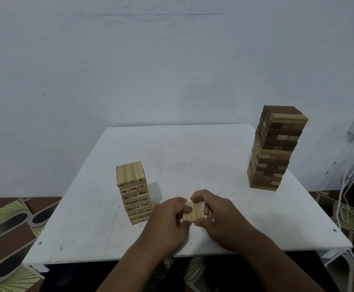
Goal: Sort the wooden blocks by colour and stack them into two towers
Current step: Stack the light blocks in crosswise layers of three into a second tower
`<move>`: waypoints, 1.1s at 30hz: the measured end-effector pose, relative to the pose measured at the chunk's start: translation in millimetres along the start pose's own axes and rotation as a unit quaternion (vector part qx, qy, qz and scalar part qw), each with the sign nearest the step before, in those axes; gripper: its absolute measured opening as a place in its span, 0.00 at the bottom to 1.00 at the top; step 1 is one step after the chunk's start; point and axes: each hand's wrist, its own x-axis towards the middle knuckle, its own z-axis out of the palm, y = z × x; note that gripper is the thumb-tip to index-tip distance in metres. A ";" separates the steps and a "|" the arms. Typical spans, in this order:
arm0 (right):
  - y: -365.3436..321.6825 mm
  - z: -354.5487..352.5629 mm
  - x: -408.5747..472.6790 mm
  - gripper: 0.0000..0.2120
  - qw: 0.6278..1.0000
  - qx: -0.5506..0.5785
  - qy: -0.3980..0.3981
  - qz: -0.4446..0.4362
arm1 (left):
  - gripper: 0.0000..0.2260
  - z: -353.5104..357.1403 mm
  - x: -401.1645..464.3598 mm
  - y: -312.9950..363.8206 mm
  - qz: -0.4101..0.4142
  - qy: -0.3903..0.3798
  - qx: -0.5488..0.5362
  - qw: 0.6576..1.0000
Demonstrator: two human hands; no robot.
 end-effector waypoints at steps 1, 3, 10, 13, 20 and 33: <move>0.2 0.3 -0.2 0.21 1.000 0.001 0.001 -0.001 | 0.14 -0.5 -0.4 0.4 0.002 0.001 -0.002 1.000; 0.1 0.6 -0.1 0.21 1.000 0.000 0.002 -0.001 | 0.14 -1.1 -0.7 1.1 0.003 0.004 -0.005 1.000; 2.9 0.1 0.5 0.28 1.000 -0.005 0.024 0.008 | 0.13 -0.7 -1.1 1.4 0.000 0.003 -0.010 1.000; 0.7 -2.0 2.5 0.28 0.999 0.013 0.026 0.035 | 0.10 -1.8 -0.6 3.1 0.009 -0.009 -0.009 1.000; -1.9 -5.7 3.1 0.20 0.999 -0.001 0.025 0.033 | 0.12 -2.7 -0.2 4.0 0.039 -0.019 -0.006 0.999; 4.0 -7.2 1.9 0.09 0.999 0.024 0.022 0.043 | 0.14 -1.7 0.5 4.4 0.001 -0.005 0.013 1.000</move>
